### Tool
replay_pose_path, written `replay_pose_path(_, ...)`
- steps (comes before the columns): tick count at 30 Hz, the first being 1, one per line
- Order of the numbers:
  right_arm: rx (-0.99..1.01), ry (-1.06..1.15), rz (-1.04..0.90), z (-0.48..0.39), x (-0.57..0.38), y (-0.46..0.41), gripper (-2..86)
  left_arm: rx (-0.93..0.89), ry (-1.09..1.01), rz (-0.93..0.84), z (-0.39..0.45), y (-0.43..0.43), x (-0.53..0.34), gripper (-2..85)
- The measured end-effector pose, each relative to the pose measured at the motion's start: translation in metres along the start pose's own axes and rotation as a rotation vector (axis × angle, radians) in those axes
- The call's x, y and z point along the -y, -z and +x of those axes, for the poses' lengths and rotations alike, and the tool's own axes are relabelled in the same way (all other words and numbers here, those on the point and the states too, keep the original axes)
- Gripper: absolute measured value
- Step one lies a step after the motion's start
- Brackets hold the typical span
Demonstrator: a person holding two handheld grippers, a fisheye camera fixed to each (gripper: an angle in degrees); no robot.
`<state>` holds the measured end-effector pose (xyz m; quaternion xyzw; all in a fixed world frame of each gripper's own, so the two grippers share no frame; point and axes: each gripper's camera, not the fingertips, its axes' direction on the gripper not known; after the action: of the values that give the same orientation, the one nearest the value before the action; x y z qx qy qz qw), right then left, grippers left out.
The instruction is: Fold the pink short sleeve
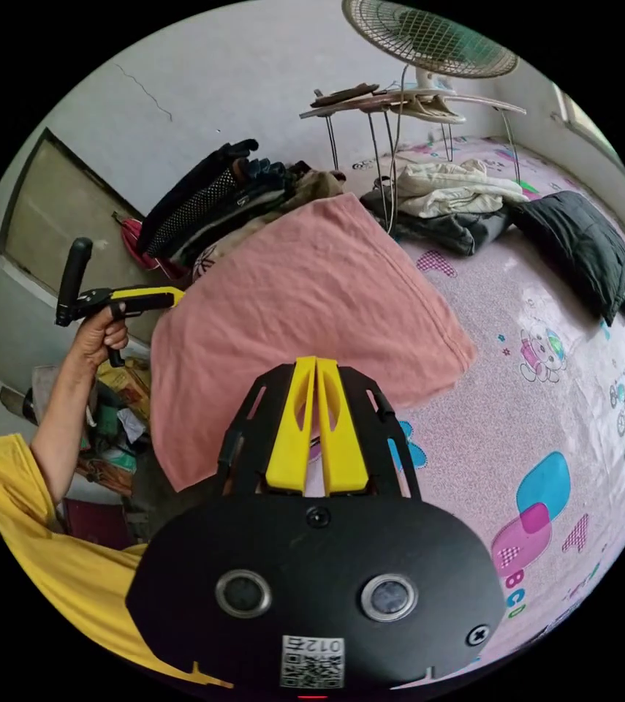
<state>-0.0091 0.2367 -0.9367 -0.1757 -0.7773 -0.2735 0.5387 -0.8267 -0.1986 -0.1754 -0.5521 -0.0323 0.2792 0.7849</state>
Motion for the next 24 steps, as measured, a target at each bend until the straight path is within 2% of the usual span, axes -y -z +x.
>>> replay_pose_path(4,-0.031,-0.006,0.046,-0.023,-0.016,0.013,-0.1,0.054,0.083,0.002,-0.005,-0.006,-0.016,-0.2)
replay_pose_path(8,0.056,0.081,0.096,-0.066,-0.041,0.023,-0.1,0.158,-0.006,0.062,0.035,0.009,-0.041,-0.2)
replay_pose_path(12,0.07,0.173,0.027,-0.103,-0.056,0.001,-0.1,0.17,-0.06,-0.007,0.054,-0.023,-0.053,-0.2)
replay_pose_path(17,-0.061,0.27,-0.029,-0.14,-0.073,-0.023,0.0,0.068,-0.009,-0.009,0.043,-0.055,-0.058,-0.2)
replay_pose_path(20,-0.144,0.335,-0.029,-0.161,-0.084,-0.024,0.0,0.077,-0.033,0.01,0.05,-0.065,-0.064,-0.2)
replay_pose_path(24,-0.152,0.255,-0.006,-0.17,-0.094,-0.025,0.1,0.06,0.011,0.032,0.054,-0.093,-0.071,-0.2)
